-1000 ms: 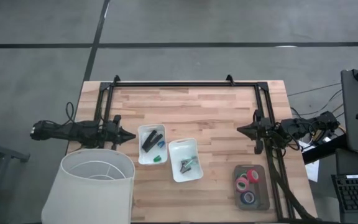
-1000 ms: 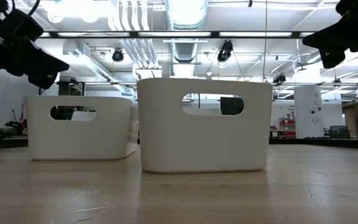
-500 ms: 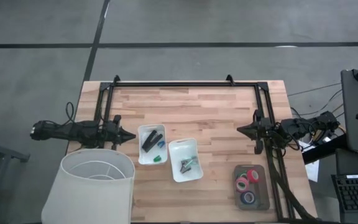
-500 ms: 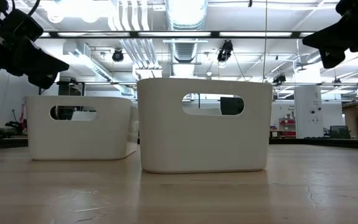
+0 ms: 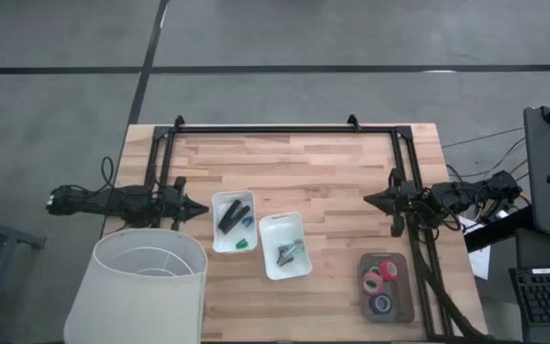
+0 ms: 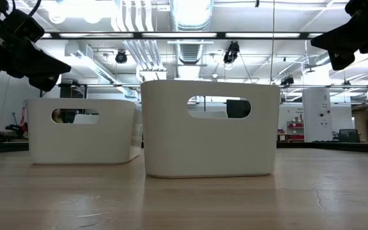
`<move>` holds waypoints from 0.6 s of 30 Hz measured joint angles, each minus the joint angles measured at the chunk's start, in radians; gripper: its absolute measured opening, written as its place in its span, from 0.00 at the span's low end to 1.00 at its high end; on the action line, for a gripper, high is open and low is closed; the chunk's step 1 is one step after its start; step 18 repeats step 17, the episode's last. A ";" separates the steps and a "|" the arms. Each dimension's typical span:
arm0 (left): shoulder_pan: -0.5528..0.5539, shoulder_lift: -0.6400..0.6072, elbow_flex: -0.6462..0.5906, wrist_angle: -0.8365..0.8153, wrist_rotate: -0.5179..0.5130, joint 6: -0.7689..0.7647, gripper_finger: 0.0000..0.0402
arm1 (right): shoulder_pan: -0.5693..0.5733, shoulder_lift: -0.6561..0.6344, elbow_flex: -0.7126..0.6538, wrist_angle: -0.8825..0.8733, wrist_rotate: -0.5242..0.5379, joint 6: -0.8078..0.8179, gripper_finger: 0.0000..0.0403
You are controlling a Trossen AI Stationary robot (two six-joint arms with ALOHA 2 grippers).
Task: Pick and place Stapler, Stapler remover, tape
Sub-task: Return to Home Position
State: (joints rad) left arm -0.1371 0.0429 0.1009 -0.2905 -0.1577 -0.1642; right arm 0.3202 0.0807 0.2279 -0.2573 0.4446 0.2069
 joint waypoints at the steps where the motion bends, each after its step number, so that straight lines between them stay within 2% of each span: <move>1: 0.000 0.000 0.000 0.000 0.000 0.000 0.05 | 0.000 0.000 0.000 0.000 0.000 0.000 0.02; 18: 0.000 0.000 0.000 -0.001 0.000 0.000 0.06 | 0.000 0.000 0.000 0.000 0.000 0.000 0.02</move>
